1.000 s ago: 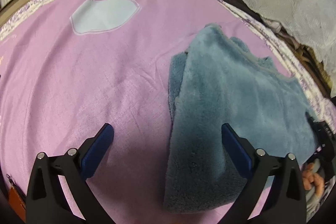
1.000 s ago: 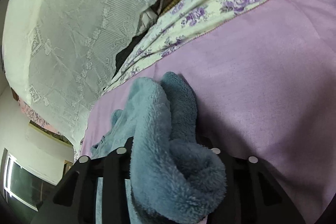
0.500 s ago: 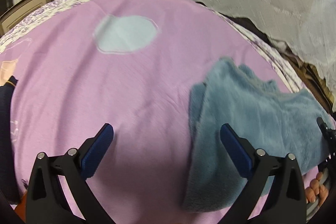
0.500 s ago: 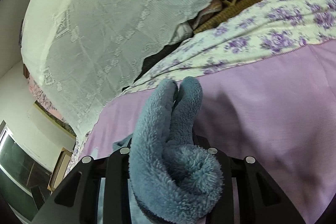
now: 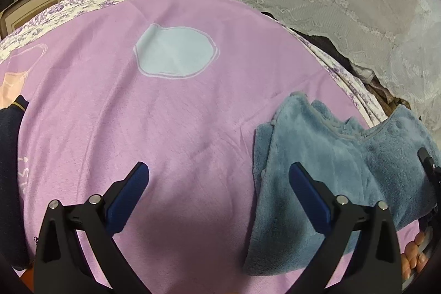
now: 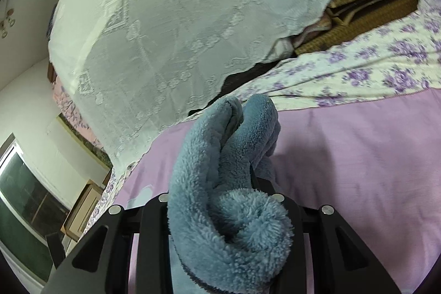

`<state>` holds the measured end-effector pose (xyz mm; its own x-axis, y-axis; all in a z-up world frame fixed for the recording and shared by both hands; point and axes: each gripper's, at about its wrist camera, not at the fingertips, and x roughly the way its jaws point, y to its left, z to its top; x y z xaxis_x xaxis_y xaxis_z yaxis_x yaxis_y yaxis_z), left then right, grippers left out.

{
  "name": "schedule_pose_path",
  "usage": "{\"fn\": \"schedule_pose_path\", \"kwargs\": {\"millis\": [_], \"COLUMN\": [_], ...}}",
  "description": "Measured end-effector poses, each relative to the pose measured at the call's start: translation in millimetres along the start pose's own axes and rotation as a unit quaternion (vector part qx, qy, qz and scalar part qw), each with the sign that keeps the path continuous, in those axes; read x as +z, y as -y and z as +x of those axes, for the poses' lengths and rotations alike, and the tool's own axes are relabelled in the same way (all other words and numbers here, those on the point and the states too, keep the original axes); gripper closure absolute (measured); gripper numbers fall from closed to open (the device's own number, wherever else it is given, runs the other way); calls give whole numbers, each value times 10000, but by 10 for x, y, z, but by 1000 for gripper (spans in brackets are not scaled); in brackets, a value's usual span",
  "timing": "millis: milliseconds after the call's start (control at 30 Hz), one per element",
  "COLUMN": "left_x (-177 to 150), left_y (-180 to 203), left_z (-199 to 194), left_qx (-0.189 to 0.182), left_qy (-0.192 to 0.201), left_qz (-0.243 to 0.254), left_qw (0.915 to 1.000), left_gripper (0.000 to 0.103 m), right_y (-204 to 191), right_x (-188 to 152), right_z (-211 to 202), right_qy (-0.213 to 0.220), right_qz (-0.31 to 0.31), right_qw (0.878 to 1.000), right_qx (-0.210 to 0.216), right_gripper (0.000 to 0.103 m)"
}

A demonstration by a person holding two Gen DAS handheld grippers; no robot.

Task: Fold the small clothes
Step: 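Lift the held side and fold it over the jacket with the right gripper, then open the right gripper to release the folded side onto the jacket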

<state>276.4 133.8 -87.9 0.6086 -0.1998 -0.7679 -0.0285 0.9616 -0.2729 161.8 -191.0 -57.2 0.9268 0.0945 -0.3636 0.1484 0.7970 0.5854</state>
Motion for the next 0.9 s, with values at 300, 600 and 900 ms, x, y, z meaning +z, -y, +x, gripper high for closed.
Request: {"fn": "schedule_pose_path", "kwargs": {"millis": [300, 600, 900], "left_x": [64, 98, 188], "left_y": [-147, -227, -506], "left_z": [-62, -62, -24], "left_qx": [-133, -160, -265], "left_qy": [-3, -47, -138], "left_qz": [-274, -406, -932], "left_qw": [9995, 9990, 9952], "left_gripper": [4, 4, 4], "right_y": [-551, -1048, -1349], "right_x": [-212, -626, -1076], "right_z": [83, 216, 331], "right_qy": [-146, -309, -474], "right_qz": [-638, -1588, -2559], "right_qw": [9976, 9866, 9655], "right_qx": [213, 212, 27], "right_gripper": [71, 71, 70]}}
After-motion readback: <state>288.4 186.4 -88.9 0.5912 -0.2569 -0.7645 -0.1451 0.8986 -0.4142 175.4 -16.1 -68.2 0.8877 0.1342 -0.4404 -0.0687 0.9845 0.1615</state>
